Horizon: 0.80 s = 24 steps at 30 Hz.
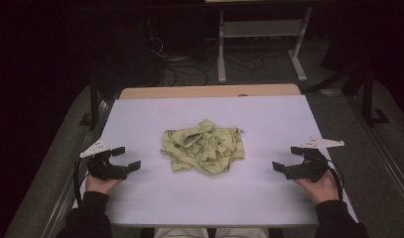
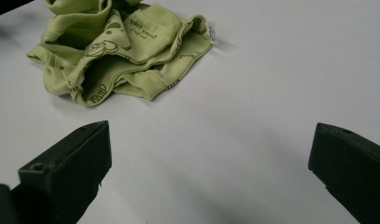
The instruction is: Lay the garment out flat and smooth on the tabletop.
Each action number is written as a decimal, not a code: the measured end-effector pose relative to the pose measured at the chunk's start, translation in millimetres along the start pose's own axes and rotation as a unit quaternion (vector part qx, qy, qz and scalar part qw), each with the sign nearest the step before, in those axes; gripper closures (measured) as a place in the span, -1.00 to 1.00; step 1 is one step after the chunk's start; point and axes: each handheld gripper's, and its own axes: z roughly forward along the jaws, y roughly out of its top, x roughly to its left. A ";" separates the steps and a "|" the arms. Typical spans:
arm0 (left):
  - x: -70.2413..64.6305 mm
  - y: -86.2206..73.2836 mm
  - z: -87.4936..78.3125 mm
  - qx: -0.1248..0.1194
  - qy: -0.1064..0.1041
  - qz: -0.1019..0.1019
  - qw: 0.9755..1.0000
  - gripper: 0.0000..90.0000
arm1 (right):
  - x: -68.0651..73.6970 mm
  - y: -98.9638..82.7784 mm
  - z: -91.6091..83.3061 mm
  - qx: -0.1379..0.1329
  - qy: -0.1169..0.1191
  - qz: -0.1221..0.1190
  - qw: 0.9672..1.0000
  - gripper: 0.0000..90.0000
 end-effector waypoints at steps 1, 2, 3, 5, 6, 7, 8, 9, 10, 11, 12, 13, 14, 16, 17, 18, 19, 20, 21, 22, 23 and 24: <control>0.1 0.0 0.1 0.000 0.000 0.000 1.000 -1.00 | 0.1 0.0 0.0 0.000 0.000 0.000 1.000 -1.00; 0.1 0.0 0.1 0.000 0.000 0.000 1.000 -1.00 | 0.1 0.0 -0.1 0.000 0.000 0.000 1.000 -1.00; 0.0 0.1 0.2 0.000 0.000 0.001 1.000 -1.00 | 0.0 0.0 -0.2 0.000 0.000 0.000 1.000 -1.00; -0.1 0.1 0.2 0.000 -0.001 0.000 1.000 -1.00 | 0.0 -0.1 -0.3 0.000 0.000 -0.001 1.000 -1.00; -0.4 0.1 0.3 0.000 -0.001 0.001 1.000 -1.00 | 0.0 -0.1 -0.3 -0.001 0.000 -0.001 1.000 -1.00; -0.4 0.1 0.4 0.001 -0.002 0.002 1.000 -1.00 | 0.1 0.0 -0.5 -0.001 0.001 0.000 1.000 -1.00; -0.4 0.1 0.4 0.001 -0.002 0.002 1.000 -1.00 | 0.1 0.0 -0.5 -0.001 0.001 0.000 1.000 -1.00; -0.6 -0.1 0.4 0.003 -0.002 0.003 1.000 -1.00 | 0.0 0.0 -0.5 -0.001 0.001 0.000 1.000 -1.00; -0.8 -0.1 0.4 0.004 -0.001 0.003 1.000 -1.00 | 0.0 0.0 -0.4 0.000 0.001 0.000 1.000 -1.00; -0.9 -0.1 0.4 0.003 -0.002 0.003 1.000 -1.00 | 0.1 -0.1 -0.4 0.000 0.001 0.000 1.000 -1.00; -1.0 0.0 0.4 0.003 -0.001 0.003 1.000 -1.00 | 0.1 0.0 -0.5 0.000 0.002 0.000 1.000 -1.00; -1.1 0.1 0.5 0.002 -0.001 0.003 1.000 -1.00 | 0.0 0.0 -0.6 -0.001 0.002 0.000 1.000 -1.00; -1.1 0.1 0.5 0.002 -0.001 0.003 1.000 -1.00 | -0.1 0.0 -0.7 -0.001 0.002 0.000 1.000 -1.00; -1.0 0.1 0.4 0.003 -0.001 0.004 1.000 -1.00 | -0.2 -0.1 -0.7 -0.001 0.002 0.000 1.000 -1.00; -1.0 0.0 0.4 0.003 -0.001 0.004 1.000 -1.00 | -0.3 0.0 -0.9 -0.002 0.002 0.000 1.000 -1.00; -0.9 0.1 0.3 0.002 -0.001 0.003 1.000 -1.00 | -0.2 0.1 -1.1 -0.002 0.001 0.000 1.000 -1.00; -0.9 0.1 0.3 0.002 -0.001 0.003 1.000 -1.00 | -0.2 0.1 -1.1 -0.002 0.001 0.000 1.000 -1.00; -0.9 0.2 0.3 0.002 -0.001 0.004 1.000 -1.00 | -0.1 0.2 -1.0 -0.003 0.002 -0.001 1.000 -1.00; -0.8 0.2 0.2 0.001 -0.001 0.004 1.000 -1.00 | 0.2 0.4 -1.3 -0.003 0.002 -0.001 1.000 -1.00; -0.8 0.3 0.1 0.001 -0.001 0.003 1.000 -1.00 | 0.5 0.8 -1.5 -0.003 0.002 -0.001 1.000 -1.00; -0.9 0.4 0.1 0.001 -0.001 0.003 1.000 -1.00 | 0.6 1.1 -1.6 -0.004 0.002 -0.003 1.000 -1.00; -1.1 0.6 0.1 0.000 -0.002 0.003 1.000 -1.00 | 0.7 1.5 -1.7 -0.004 0.002 -0.003 1.000 -1.00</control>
